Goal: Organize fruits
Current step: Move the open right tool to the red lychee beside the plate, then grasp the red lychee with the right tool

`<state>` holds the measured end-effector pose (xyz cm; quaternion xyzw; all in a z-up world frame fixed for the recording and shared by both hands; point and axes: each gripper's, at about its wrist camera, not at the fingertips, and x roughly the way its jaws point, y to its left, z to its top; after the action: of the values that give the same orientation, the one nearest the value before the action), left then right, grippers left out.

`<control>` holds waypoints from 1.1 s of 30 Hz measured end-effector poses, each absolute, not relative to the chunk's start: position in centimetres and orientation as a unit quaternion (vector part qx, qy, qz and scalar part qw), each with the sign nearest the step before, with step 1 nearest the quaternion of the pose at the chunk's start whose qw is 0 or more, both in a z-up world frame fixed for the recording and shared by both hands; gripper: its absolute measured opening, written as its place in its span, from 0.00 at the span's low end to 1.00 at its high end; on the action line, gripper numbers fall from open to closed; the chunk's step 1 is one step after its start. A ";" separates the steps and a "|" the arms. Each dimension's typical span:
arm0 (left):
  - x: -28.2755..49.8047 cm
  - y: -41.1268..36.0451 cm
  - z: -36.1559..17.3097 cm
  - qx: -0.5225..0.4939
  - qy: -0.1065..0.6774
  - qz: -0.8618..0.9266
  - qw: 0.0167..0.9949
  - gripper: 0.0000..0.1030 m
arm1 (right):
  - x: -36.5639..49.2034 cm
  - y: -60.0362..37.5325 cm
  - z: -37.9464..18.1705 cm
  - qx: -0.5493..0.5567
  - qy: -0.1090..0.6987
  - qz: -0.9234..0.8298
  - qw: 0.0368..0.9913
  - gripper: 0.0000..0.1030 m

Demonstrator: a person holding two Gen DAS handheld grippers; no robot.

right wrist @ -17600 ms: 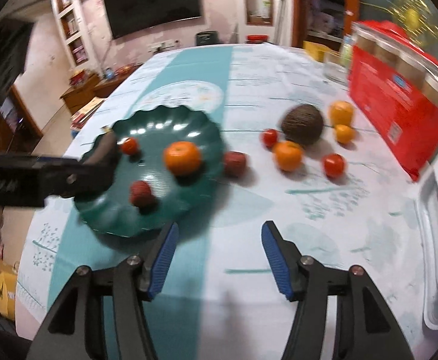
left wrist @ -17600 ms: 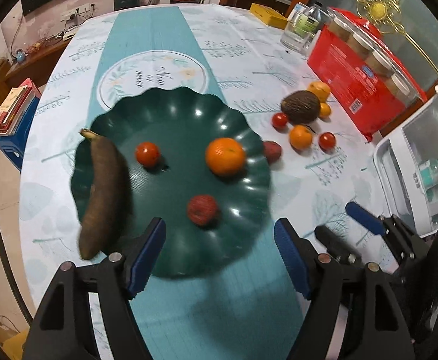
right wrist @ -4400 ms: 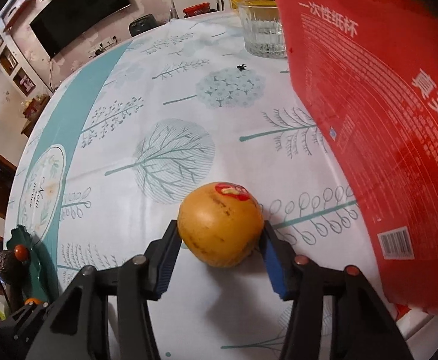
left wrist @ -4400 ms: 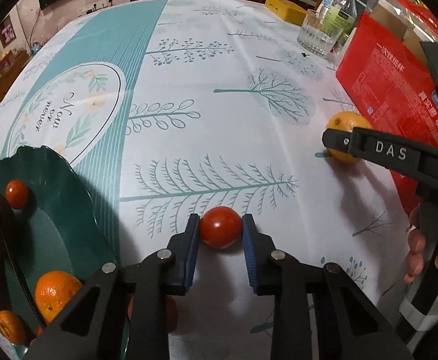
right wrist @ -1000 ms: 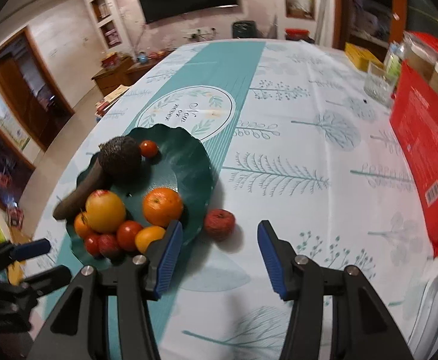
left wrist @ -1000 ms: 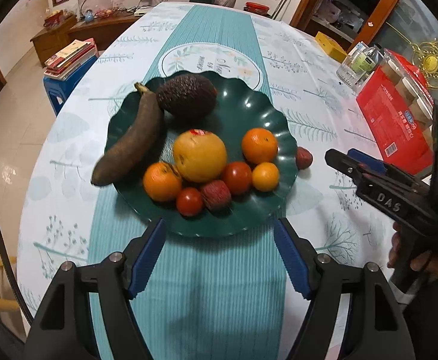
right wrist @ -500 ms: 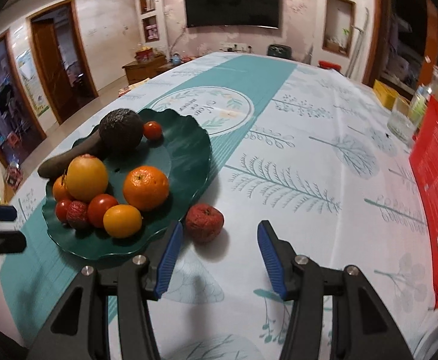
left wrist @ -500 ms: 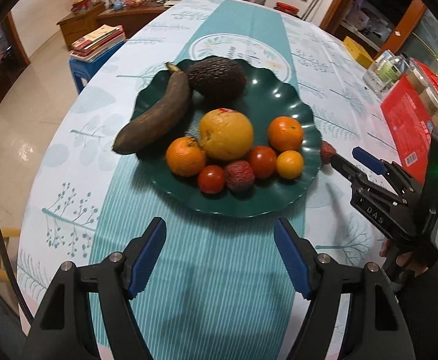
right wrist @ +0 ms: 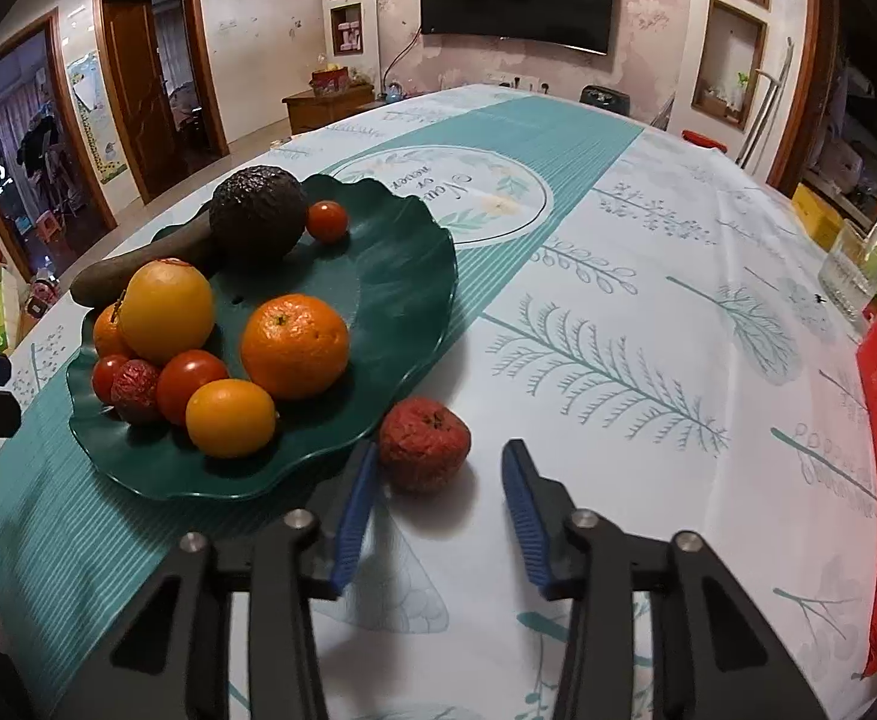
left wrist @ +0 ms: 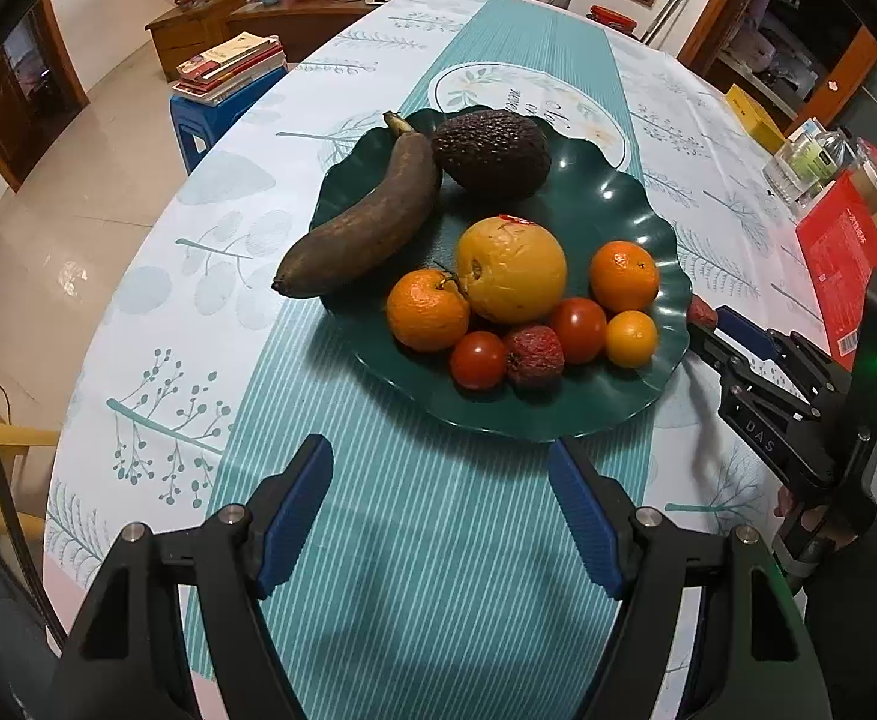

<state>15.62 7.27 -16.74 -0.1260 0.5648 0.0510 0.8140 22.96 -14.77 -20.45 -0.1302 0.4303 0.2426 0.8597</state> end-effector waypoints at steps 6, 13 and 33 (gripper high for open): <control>16.0 6.8 -16.6 -0.118 0.562 0.042 0.818 0.71 | 22.8 -14.5 -20.3 -0.134 0.432 0.250 0.856 0.30; 15.9 6.9 -16.1 -0.121 0.555 0.038 0.822 0.71 | 22.2 -14.7 -20.2 -0.128 0.445 0.236 0.854 0.29; 14.7 10.0 -14.5 -0.105 0.533 -0.051 0.838 0.71 | 16.2 -9.5 -17.0 -0.088 0.447 0.249 0.855 0.29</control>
<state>14.67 10.02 -14.49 -0.1053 0.5334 -0.0514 0.8377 16.20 -9.50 -17.02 -0.0878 0.4467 0.2493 0.8547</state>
